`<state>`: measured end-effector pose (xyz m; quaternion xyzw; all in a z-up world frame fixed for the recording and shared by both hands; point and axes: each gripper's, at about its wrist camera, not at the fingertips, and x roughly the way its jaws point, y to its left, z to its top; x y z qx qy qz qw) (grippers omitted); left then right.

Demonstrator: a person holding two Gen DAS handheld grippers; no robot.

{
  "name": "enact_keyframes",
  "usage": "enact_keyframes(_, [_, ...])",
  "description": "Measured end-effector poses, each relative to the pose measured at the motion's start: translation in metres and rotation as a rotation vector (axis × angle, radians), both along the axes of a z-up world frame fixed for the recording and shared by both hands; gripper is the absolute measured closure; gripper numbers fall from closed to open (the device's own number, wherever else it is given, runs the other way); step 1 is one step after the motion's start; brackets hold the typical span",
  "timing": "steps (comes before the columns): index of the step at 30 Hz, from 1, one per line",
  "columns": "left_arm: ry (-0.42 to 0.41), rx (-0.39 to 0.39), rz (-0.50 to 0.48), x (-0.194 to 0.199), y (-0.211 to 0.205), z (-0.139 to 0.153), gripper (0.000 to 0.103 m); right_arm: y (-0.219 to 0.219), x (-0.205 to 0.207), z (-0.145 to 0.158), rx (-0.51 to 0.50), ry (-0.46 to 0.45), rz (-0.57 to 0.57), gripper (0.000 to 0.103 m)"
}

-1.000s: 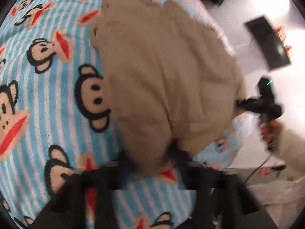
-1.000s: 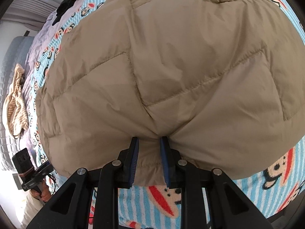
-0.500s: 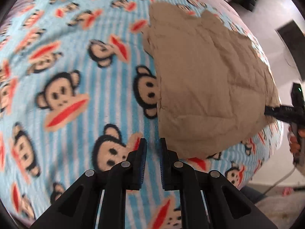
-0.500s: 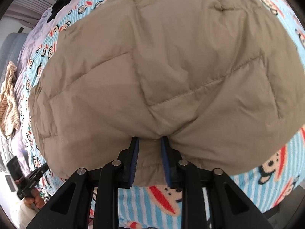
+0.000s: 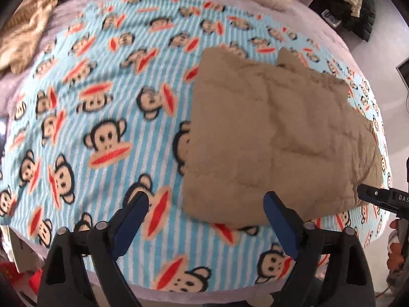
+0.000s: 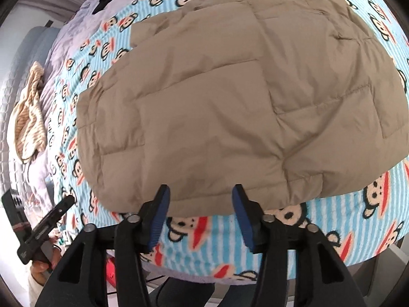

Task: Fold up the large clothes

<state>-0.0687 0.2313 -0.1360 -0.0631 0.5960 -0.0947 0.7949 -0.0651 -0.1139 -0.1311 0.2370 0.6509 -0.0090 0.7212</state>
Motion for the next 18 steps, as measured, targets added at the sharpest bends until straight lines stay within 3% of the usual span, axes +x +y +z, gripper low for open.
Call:
enact_keyframes(10, [0.002, 0.122, 0.060, 0.004, -0.053, 0.019, 0.009, -0.023, -0.001, 0.022, 0.021, -0.043, 0.093, 0.021])
enact_keyframes(17, [0.044, 0.104, 0.105, 0.002, -0.063, 0.011, 0.009, -0.025, 0.001, 0.016, 0.004, -0.038, 0.150, 0.016])
enact_keyframes(18, [0.059, 0.097, 0.094, 0.004, -0.063, 0.006, 0.009, -0.023, 0.001, 0.015, -0.002, -0.037, 0.154, 0.009])
